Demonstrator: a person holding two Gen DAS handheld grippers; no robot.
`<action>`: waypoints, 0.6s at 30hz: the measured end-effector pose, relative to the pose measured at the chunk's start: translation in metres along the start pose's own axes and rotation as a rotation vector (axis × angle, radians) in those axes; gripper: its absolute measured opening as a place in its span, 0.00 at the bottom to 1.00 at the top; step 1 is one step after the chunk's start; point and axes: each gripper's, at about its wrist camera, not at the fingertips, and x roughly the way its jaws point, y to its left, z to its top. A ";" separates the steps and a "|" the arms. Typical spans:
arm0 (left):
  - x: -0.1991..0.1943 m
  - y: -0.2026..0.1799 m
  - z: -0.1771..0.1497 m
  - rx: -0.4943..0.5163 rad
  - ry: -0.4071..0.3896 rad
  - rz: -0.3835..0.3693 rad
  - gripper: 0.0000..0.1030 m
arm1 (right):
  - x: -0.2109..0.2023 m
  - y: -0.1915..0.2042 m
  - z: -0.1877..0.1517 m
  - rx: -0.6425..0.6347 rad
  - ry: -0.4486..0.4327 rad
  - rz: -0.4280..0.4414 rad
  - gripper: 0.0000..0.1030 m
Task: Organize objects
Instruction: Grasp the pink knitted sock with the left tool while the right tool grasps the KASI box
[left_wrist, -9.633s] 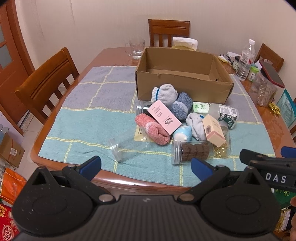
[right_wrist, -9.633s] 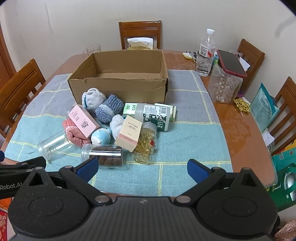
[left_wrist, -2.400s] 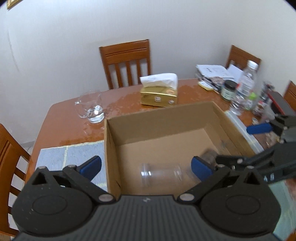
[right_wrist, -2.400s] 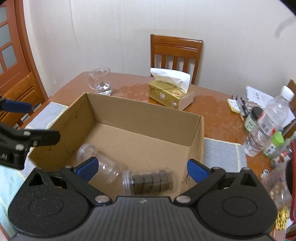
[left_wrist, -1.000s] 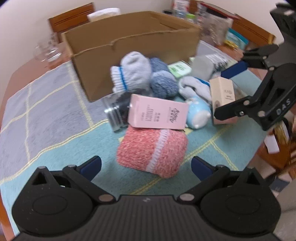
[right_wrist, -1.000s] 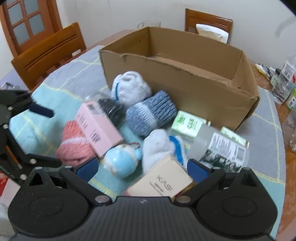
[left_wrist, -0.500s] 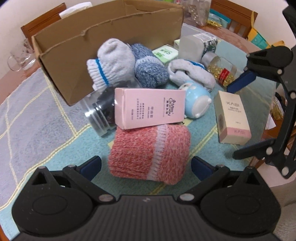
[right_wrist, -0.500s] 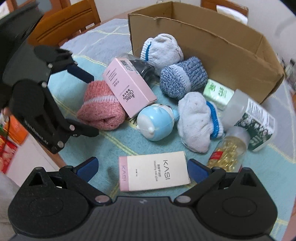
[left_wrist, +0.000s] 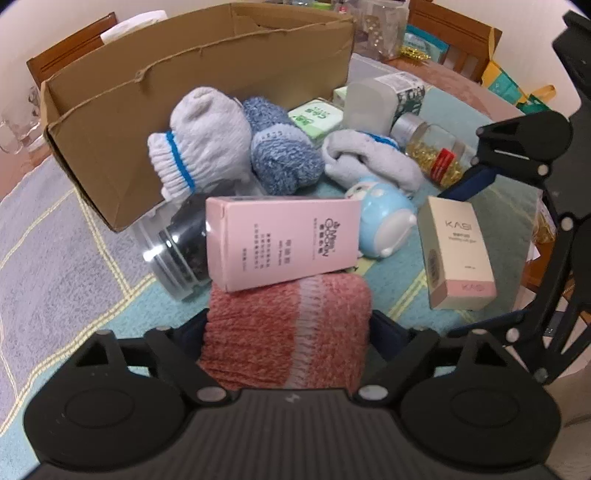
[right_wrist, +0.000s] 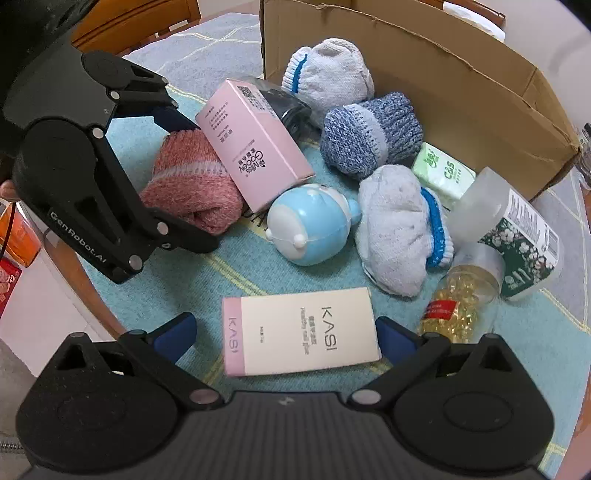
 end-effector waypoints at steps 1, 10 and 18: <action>-0.001 -0.001 -0.001 0.000 -0.004 0.000 0.81 | 0.000 0.000 0.000 -0.001 0.000 -0.002 0.99; -0.016 0.007 -0.014 -0.066 0.012 0.010 0.76 | -0.007 -0.002 0.004 -0.008 0.002 0.001 0.82; -0.041 0.014 -0.019 -0.103 0.027 0.032 0.76 | -0.020 -0.010 0.008 0.004 -0.011 -0.010 0.82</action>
